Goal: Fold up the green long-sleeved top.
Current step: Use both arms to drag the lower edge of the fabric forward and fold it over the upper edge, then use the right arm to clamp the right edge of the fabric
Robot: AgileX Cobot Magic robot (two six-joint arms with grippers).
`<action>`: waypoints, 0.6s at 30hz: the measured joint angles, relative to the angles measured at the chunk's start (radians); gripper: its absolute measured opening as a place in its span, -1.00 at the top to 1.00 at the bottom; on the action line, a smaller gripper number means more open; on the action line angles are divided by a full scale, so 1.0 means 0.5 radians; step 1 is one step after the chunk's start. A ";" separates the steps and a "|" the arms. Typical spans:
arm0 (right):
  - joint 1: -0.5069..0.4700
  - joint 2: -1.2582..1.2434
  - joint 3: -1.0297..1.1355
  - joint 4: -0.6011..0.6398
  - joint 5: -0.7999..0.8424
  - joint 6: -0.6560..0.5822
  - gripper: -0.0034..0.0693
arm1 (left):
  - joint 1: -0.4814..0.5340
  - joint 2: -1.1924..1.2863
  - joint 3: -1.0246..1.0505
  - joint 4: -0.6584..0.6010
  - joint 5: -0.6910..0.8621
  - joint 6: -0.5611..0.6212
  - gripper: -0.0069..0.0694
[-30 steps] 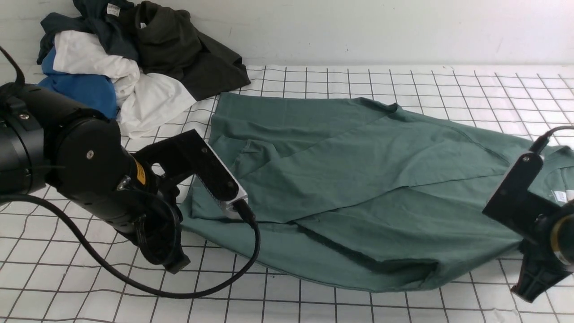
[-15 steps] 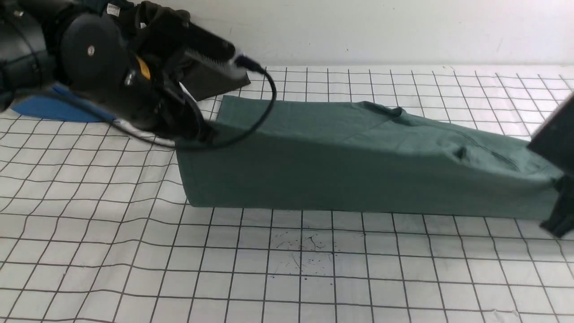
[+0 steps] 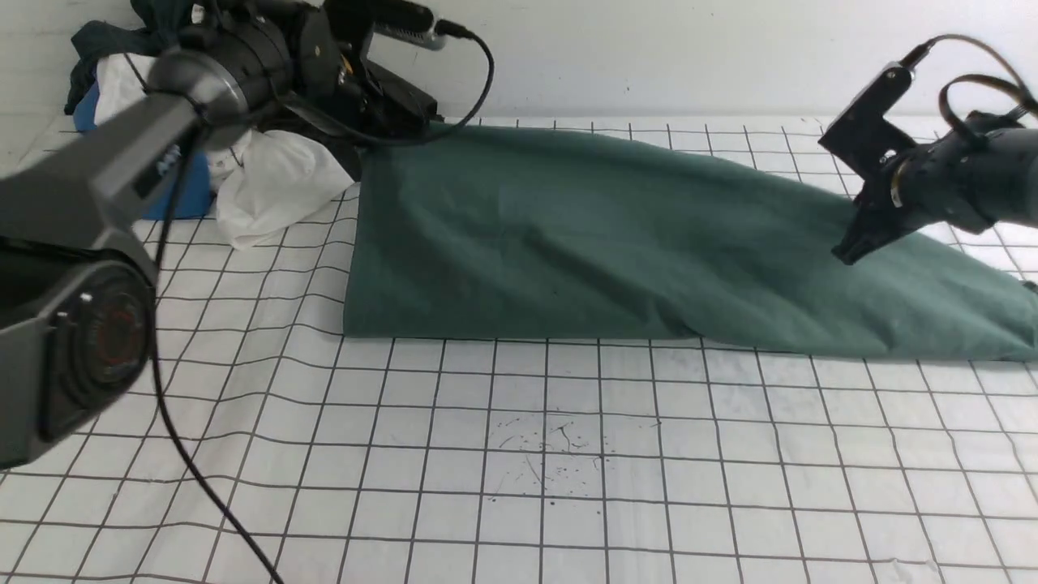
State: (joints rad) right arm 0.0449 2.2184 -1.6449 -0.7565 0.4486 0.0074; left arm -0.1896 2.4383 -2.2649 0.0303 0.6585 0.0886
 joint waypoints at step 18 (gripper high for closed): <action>-0.220 -0.333 -0.272 1.572 1.532 -0.623 0.85 | 0.048 0.066 -0.574 -0.534 1.151 0.203 0.19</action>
State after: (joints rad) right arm -0.0653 2.0517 -1.7808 0.0293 1.2145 -0.3042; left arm -0.1656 2.4716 -2.5520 -0.2368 1.2340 0.1904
